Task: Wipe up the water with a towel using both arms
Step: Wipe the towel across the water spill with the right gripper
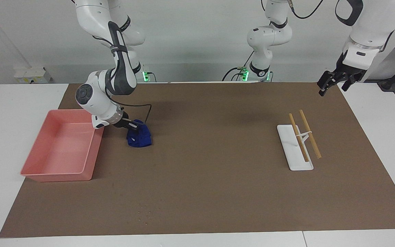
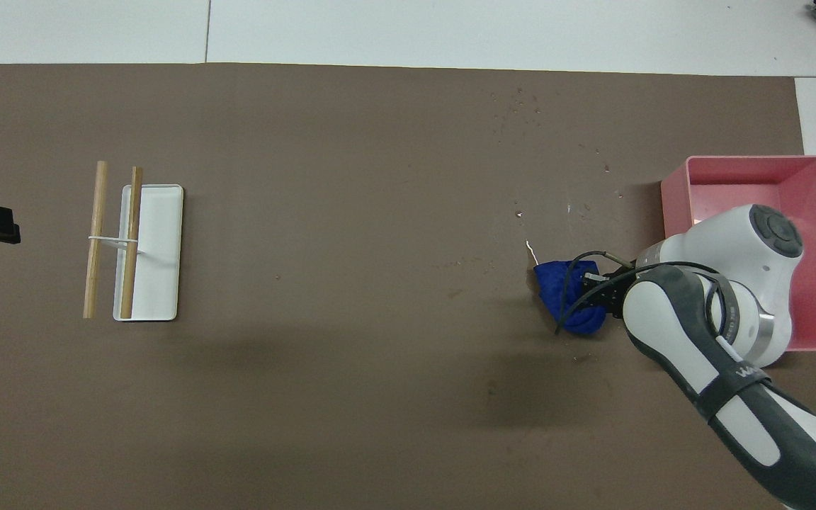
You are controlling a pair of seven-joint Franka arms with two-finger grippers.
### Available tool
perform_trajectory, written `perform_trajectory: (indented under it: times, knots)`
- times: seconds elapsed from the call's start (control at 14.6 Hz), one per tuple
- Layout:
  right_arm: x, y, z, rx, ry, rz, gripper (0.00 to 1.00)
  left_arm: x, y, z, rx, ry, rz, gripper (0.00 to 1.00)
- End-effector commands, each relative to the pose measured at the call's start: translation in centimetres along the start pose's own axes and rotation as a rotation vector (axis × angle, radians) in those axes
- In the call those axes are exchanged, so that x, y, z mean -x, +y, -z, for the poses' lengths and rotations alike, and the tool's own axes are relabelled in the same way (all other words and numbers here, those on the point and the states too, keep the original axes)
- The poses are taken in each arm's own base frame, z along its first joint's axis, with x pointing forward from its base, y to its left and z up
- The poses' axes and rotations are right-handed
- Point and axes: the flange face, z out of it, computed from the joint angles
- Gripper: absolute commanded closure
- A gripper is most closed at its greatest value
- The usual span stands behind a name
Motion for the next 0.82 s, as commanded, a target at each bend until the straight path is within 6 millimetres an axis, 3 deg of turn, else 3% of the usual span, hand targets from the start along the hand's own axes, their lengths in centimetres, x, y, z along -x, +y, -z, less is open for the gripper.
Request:
perform_trajectory:
  times: [0.0,0.21,0.41,0.55,0.76]
  knots:
    - [1.8,0.5,0.2,-0.002,-0.023,0.017,1.0,-1.8,0.3,0.6,0.01,0.011,-0.018,0.0]
    - [1.8,0.1,0.2,-0.008,-0.014,0.002,1.0,-3.2,1.8,0.2,0.003,-0.012,-0.047,0.0]
    - [2.2,-2.4,-0.2,-0.025,0.06,-0.018,1.0,-2.1,1.9,0.2,-0.05,-0.069,-0.07,0.0]
    - [2.3,-3.9,-0.4,-0.043,0.111,-0.035,1.0,-1.7,3.0,-0.2,-0.052,-0.081,-0.092,0.0]
    - [1.6,-4.9,-0.4,-0.077,0.19,-0.027,1.0,-1.4,3.0,-0.2,-0.052,-0.089,-0.122,0.0]
